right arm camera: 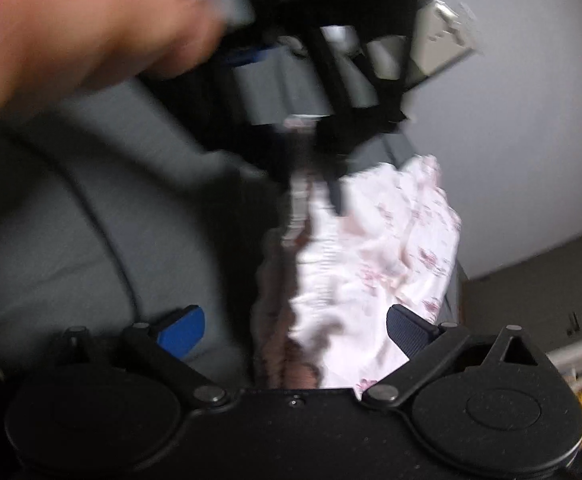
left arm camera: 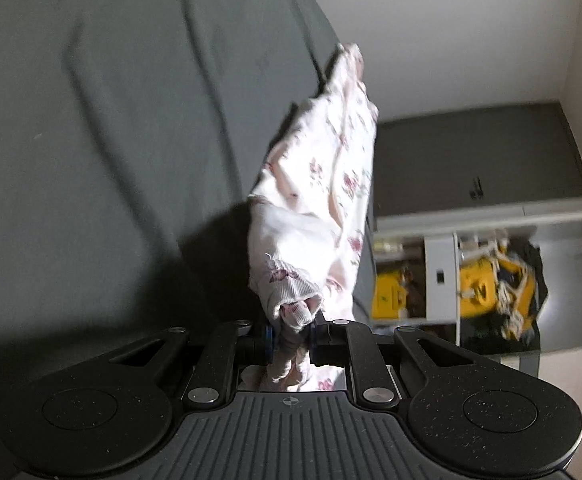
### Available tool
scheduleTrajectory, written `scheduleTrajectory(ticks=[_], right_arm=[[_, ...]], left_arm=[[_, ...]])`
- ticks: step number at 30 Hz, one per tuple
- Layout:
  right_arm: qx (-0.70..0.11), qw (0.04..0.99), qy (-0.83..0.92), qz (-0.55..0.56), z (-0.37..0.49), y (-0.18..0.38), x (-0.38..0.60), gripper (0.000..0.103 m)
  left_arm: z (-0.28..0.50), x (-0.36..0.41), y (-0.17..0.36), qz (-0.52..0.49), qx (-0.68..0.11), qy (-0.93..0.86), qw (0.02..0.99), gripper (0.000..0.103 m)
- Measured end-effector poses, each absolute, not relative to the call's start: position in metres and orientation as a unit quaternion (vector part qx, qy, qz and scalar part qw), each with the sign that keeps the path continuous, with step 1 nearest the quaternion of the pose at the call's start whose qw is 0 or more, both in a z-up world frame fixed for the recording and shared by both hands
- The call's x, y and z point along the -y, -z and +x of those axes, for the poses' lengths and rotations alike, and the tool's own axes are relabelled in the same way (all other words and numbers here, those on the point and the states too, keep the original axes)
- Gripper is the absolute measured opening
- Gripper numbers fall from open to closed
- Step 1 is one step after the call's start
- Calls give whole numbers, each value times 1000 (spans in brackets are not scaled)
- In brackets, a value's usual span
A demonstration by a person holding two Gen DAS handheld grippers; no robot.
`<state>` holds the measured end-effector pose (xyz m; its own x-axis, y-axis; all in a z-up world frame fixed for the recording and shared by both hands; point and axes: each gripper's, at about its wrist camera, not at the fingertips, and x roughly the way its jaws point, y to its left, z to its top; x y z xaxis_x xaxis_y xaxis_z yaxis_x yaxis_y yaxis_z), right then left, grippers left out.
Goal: Fold clothes
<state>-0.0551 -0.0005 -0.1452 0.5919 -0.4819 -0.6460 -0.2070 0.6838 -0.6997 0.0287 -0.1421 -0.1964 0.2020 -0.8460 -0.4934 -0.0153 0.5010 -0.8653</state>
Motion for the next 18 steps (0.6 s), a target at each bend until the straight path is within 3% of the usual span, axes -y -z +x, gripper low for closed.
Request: scheduleTrajectory(ticks=[7,18], right_arm=[[-404,736,118,-530,-65,192,-21,99],[-421,734,191,-498,-46,203,2,101]], left_arm=[[47,137,188,-396,-555,323,656,16],[48,120,210,-462,-562,293,620,16]])
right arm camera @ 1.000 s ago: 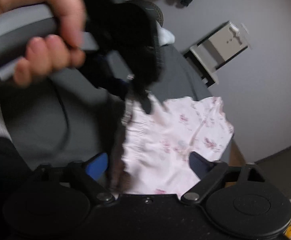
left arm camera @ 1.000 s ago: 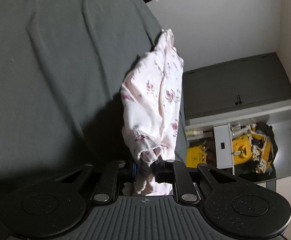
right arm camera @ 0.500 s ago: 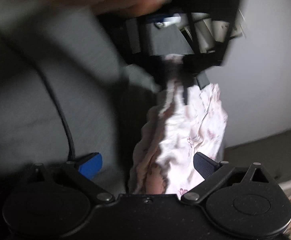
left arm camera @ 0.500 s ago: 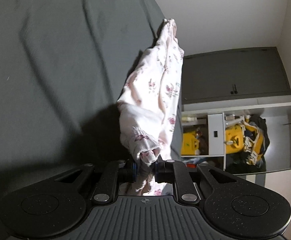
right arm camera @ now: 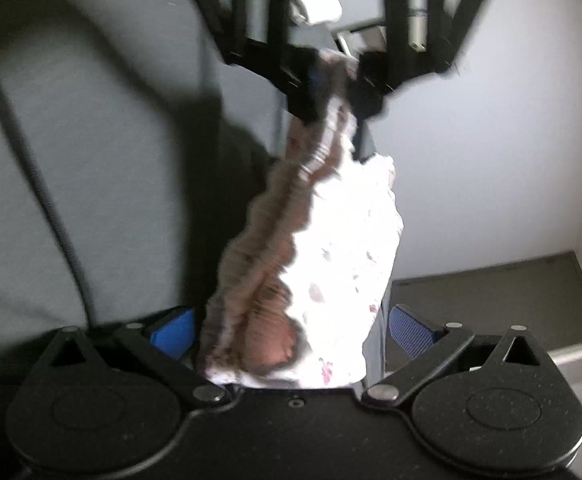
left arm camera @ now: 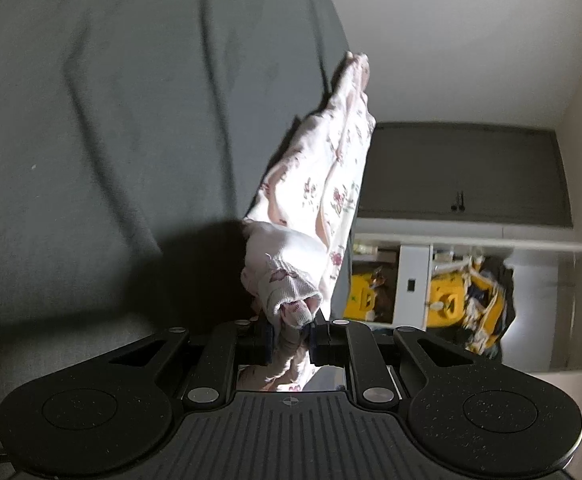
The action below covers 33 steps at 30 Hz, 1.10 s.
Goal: Fold clothes
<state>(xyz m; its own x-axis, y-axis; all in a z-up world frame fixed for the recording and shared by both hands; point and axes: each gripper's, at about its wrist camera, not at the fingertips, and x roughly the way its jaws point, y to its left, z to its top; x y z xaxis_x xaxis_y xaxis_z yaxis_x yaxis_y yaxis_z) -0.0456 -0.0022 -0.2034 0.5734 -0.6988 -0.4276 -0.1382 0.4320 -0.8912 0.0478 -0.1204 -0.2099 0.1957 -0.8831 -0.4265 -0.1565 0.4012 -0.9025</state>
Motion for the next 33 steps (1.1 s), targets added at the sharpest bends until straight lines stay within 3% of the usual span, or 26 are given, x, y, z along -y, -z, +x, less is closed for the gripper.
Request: scheduleTrajectory(ticks=[3,10,13,24,33], right_arm=[[-410,721,196,-523,-49,213,4,96],[-417,726,172,-520,-57,218,14,35],[-412,748,158,-496,-64,206,18,26],[-413,816,73,-397,-116,158,40,22],[-410,852,-13,-326,-129,133,23,22]], left_arm=[[47,113,217,-482,-562,281,611,15],[45,102,224,-495,-562,272,604,16],[44,97,220,-484,-559,275,614,16],[15,73,184,-370,-556,322,671,16],[-25,-5,151,-311,-563,285,711,16]])
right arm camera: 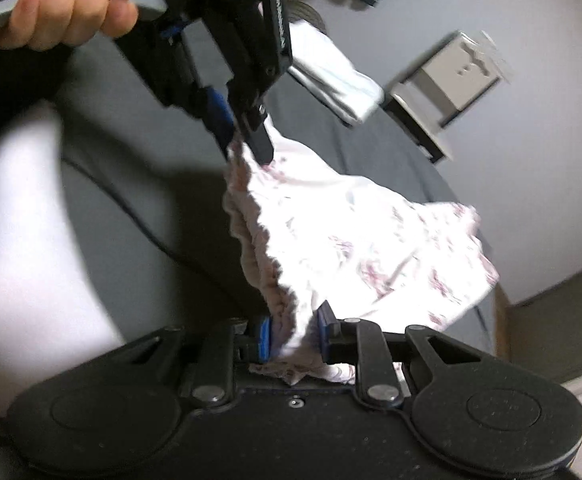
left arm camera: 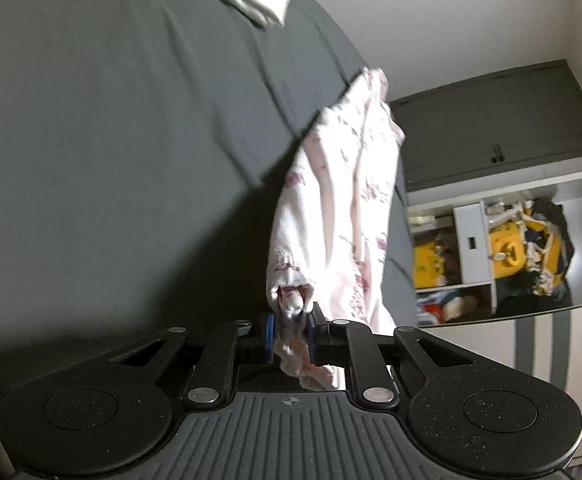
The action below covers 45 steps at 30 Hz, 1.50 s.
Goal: Fold clothes
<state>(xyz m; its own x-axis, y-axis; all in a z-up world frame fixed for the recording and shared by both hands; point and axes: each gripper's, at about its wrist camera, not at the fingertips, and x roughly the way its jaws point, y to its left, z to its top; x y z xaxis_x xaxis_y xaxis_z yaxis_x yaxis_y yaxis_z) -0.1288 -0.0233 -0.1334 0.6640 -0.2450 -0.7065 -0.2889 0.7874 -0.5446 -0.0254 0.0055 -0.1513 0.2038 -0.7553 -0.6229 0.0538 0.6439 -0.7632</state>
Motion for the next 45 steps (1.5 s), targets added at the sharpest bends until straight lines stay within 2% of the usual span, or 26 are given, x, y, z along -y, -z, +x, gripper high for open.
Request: scheduleTrajectory(ticks=[7,12,14,16,18,20,23,26,30,35,37,39,42,44,45], right_arm=[[-390,867,-59,-305,-125,90,3,21],[-386,866,-37,-317,-143,86,-1,21],[-391,857,-22,-336,-135,92,6,21],[-398,847,-8,-353,-126,102,19,22],[-410,843,-13,-349,-126,104,25,29],[-421,848,-37,-319,-129,99,30,45],[-428,864,-62,-258,-136,87,36,58],[-434,868,-63,-233,-145,80,44,58],[-434,857,-68,-270,-163,82,45,58],[-442,852,-59,-274,-169,88,44,64],[-443,856,-58,-259,-167,87,43,64],[-440,860,-59,-251,-165,87,41,65],[-421,864,-57,-270,-162,88,32,67],[-396,867,-54,-298,-162,90,23,79],[-389,865,-58,-312,-161,91,18,80]], left_arm=[[-41,-72,132,-307,-562,262,723,16],[-44,-52,122,-269,-548,295,735,16],[-36,-44,126,-273,-552,281,736,33],[-28,-35,132,-276,-555,260,741,76],[-24,-26,137,-273,-550,242,751,89],[-21,-19,143,-265,-554,239,752,89],[-18,-7,154,-242,-569,233,750,89],[-18,5,163,-214,-581,228,752,89],[-20,21,170,-179,-574,238,763,89],[-28,38,170,-118,-558,255,780,89],[-30,40,167,-118,-552,261,783,74],[-30,38,165,-132,-550,256,784,67],[-28,30,166,-165,-555,255,774,35],[-27,24,169,-199,-562,252,762,32],[-27,21,169,-212,-564,250,758,26]])
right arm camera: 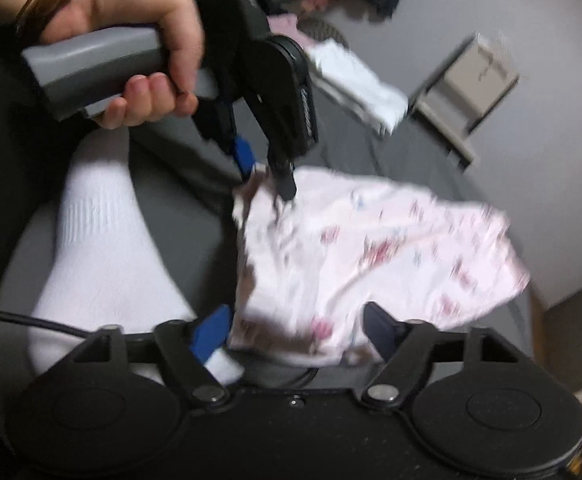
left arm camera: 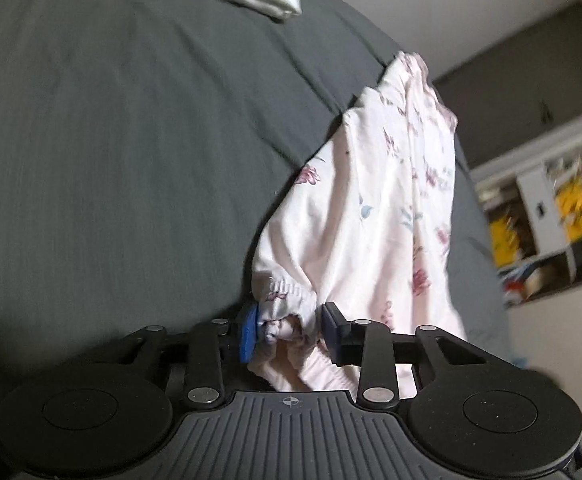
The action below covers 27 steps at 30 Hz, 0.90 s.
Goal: Fold clothes
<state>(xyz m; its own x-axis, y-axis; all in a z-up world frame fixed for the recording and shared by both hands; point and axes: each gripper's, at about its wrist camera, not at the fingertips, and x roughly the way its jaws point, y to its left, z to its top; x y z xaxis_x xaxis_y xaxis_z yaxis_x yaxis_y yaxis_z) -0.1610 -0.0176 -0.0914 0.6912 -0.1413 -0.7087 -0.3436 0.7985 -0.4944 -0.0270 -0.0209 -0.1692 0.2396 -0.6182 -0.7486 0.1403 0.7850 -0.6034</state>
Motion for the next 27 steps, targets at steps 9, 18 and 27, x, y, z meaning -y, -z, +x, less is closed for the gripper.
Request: scheduleTrajectory(ticks=[9,18,27], right_arm=[[-393,858,-41,-328,-126,116,-13,81],[-419,863,20,-282,-99,125,1,90],[-391,850,80,-344,-108,135,15,89]], left_arm=[[-34,14,147,-293,-556,242,739,20],[-38,23,120,-324,-559,260,718,20],[-34,28,105,-356,-553,259,708,20]])
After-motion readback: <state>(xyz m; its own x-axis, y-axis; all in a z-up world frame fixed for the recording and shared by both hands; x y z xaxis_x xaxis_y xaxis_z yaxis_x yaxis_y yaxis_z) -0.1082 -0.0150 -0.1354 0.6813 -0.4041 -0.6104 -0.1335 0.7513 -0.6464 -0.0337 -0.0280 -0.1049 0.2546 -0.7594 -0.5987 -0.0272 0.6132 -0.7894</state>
